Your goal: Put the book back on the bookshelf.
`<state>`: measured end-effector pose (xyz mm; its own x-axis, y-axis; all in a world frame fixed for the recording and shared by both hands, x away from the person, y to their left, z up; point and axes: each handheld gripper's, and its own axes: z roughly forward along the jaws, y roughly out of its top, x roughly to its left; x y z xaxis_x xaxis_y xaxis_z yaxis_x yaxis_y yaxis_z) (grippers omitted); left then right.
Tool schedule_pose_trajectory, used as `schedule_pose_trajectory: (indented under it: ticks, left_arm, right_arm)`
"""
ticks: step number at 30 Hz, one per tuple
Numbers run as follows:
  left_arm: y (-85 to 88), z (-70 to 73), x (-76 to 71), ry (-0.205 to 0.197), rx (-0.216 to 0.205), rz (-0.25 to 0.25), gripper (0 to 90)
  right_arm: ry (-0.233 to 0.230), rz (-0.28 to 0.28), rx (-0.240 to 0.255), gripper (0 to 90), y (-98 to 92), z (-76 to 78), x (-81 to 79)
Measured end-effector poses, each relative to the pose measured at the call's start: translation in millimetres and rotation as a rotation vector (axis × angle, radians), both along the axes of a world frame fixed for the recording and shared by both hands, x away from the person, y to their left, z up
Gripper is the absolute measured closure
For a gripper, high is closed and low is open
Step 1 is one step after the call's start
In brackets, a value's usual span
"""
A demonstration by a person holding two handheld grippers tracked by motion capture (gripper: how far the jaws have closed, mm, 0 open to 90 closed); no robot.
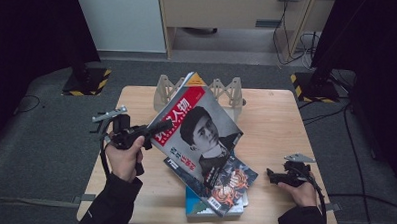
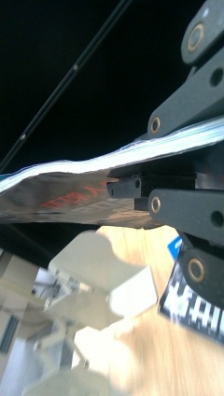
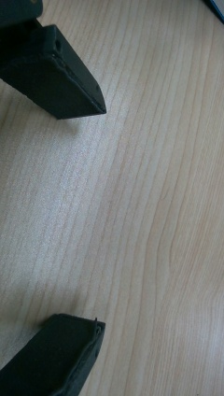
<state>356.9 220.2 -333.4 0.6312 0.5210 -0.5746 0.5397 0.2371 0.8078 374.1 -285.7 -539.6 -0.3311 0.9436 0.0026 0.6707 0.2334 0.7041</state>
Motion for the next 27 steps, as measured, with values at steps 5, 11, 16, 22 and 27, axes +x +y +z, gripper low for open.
schedule_pose_trajectory:
  ticks: [5, 11, 16, 22, 27]
  left_arm:
    - [17.5, 5.7, 3.0, -0.01, -0.005, 0.047, 86.2]
    - [37.4, 16.5, 1.9, -0.027, -0.01, 0.095, 86.3]
    - [54.5, 24.6, -3.0, -0.044, -0.001, 0.132, 86.2]
    - [74.1, 27.6, -7.2, -0.048, -0.002, 0.176, 86.2]
    - [84.6, 29.3, -7.8, -0.054, 0.016, 0.216, 86.2]
  right_arm:
    - [0.0, -0.002, 0.0, 0.3, 0.2, 0.0, 0.0]
    - [0.0, -0.007, 0.002, 0.3, 0.7, 0.0, -0.1]
    - [0.0, -0.009, 0.001, 0.3, 0.8, -0.1, -0.1]
    - [0.0, -0.01, 0.001, 0.3, 1.0, -0.1, -0.1]
    - [0.0, -0.012, 0.002, 0.3, 1.3, 0.0, -0.1]
